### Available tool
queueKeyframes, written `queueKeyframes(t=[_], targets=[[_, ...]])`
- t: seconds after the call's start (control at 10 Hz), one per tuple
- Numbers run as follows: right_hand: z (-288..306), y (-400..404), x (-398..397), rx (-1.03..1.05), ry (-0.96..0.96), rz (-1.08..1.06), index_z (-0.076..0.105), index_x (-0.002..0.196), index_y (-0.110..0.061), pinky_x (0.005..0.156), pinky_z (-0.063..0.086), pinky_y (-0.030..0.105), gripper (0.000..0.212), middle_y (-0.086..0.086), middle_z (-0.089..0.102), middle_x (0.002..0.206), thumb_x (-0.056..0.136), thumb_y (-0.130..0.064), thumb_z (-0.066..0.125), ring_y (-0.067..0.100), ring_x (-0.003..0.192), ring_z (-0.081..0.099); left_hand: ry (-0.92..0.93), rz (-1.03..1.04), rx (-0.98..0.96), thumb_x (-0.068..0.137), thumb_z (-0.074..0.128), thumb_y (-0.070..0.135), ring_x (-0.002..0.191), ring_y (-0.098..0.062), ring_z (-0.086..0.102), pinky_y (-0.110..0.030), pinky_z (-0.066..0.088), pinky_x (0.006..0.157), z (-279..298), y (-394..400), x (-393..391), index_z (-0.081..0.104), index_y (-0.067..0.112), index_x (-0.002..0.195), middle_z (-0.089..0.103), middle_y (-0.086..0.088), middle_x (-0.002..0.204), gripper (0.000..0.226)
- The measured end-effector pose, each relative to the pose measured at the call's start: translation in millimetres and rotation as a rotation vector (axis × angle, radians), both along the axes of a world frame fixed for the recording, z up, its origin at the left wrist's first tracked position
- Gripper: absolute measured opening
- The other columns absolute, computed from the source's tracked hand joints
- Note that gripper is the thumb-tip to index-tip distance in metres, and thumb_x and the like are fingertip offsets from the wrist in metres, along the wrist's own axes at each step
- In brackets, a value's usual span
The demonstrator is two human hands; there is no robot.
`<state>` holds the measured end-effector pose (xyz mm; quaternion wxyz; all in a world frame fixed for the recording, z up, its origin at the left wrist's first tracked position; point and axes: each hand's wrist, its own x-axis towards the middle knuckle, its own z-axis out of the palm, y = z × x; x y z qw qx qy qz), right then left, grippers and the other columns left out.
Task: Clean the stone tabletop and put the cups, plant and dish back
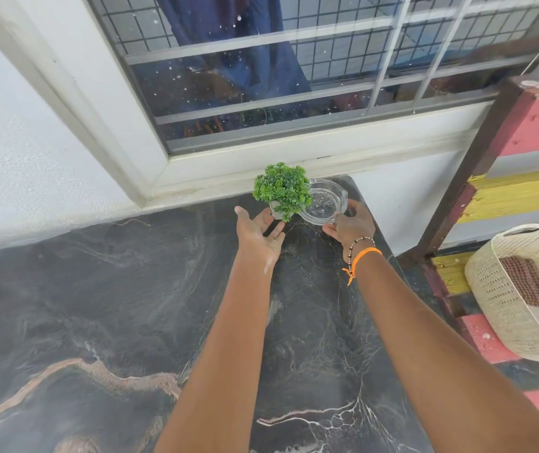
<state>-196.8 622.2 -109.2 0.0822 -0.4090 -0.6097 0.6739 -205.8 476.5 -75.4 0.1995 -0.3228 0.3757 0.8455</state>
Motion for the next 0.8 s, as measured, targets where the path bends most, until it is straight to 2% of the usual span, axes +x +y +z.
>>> queueKeyframes(t=[0.1, 0.2, 0.3, 0.4, 0.5, 0.6, 0.7, 0.8], targets=[[6.2, 0.0, 5.1, -0.094, 0.006, 0.035, 0.046, 0.129, -0.009, 0.076, 0.055, 0.037, 0.043, 0.025, 0.053, 0.127, 0.089, 0.008, 0.049, 0.034, 0.093, 0.066, -0.012, -0.006, -0.008, 0.093, 0.019, 0.060, 0.136, -0.033, 0.033, -0.040, 0.019, 0.115, 0.6, -1.0, 1.5, 0.044, -0.002, 0.133, 0.041, -0.015, 0.144, 0.078], [19.3, -3.4, 17.2, -0.147, 0.010, 0.050, 0.039, 0.131, -0.006, 0.073, 0.054, 0.034, 0.042, 0.026, 0.055, 0.114, 0.092, 0.005, 0.047, 0.033, 0.082, 0.066, -0.025, -0.004, -0.037, 0.094, 0.022, 0.058, 0.134, -0.034, 0.036, -0.041, 0.025, 0.112, 5.7, -3.1, 12.3, 0.034, -0.001, 0.140, 0.035, -0.015, 0.147, 0.075], [41.2, -11.9, 32.9, -0.149, 0.050, 0.107, 0.042, 0.124, -0.001, 0.062, 0.057, 0.027, 0.031, 0.015, 0.054, 0.079, 0.094, 0.001, 0.045, 0.026, 0.068, 0.064, 0.001, -0.027, -0.081, 0.095, 0.023, 0.056, 0.131, -0.033, 0.041, -0.040, 0.031, 0.108, 13.9, -9.4, 31.9, 0.036, 0.001, 0.138, 0.040, -0.017, 0.144, 0.071], [67.1, -25.8, 51.0, -0.137, 0.086, 0.228, 0.048, 0.118, 0.001, 0.056, 0.057, 0.019, 0.023, 0.011, 0.052, 0.073, 0.095, -0.001, 0.043, 0.020, 0.065, 0.064, 0.074, -0.084, -0.176, 0.096, 0.023, 0.052, 0.126, -0.029, 0.046, -0.036, 0.035, 0.104, 29.5, -21.1, 55.8, 0.048, 0.003, 0.129, 0.048, -0.015, 0.137, 0.064], [100.9, -46.7, 71.6, -0.130, 0.111, 0.381, 0.052, 0.111, -0.003, 0.053, 0.055, 0.018, 0.017, 0.010, 0.054, 0.073, 0.096, -0.004, 0.044, 0.019, 0.063, 0.062, 0.181, -0.107, -0.305, 0.099, 0.031, 0.040, 0.113, -0.024, 0.053, -0.033, 0.036, 0.099, 58.0, -34.9, 84.7, 0.054, 0.006, 0.122, 0.056, -0.011, 0.122, 0.047], [140.1, -73.5, 96.2, -0.038, 0.167, 0.547, 0.056, 0.104, -0.008, 0.050, 0.052, 0.014, 0.012, 0.004, 0.059, 0.071, 0.096, -0.013, 0.049, 0.013, 0.060, 0.059, 0.296, -0.091, -0.437, 0.098, 0.041, 0.027, 0.094, -0.016, 0.060, -0.029, 0.042, 0.094, 98.2, -51.1, 115.0, 0.059, 0.011, 0.109, 0.061, -0.003, 0.103, 0.027], [184.6, -102.2, 124.5, 0.053, 0.298, 0.692, 0.057, 0.100, -0.010, 0.055, 0.052, 0.014, 0.012, 0.000, 0.061, 0.071, 0.095, -0.019, 0.050, 0.010, 0.062, 0.059, 0.400, -0.042, -0.558, 0.097, 0.040, 0.019, 0.084, -0.012, 0.061, -0.028, 0.046, 0.091, 146.1, -72.9, 149.8, 0.062, 0.013, 0.101, 0.063, 0.000, 0.089, 0.023], [224.5, -124.7, 152.4, 0.210, 0.477, 0.762, 0.057, 0.094, -0.015, 0.071, 0.053, 0.026, 0.009, -0.003, 0.062, 0.073, 0.094, -0.020, 0.049, 0.014, 0.070, 0.062, 0.577, 0.055, -0.697, 0.095, 0.043, 0.019, 0.080, -0.013, 0.060, -0.027, 0.047, 0.089, 186.8, -91.7, 181.2, 0.063, 0.018, 0.090, 0.063, 0.001, 0.085, 0.021]])
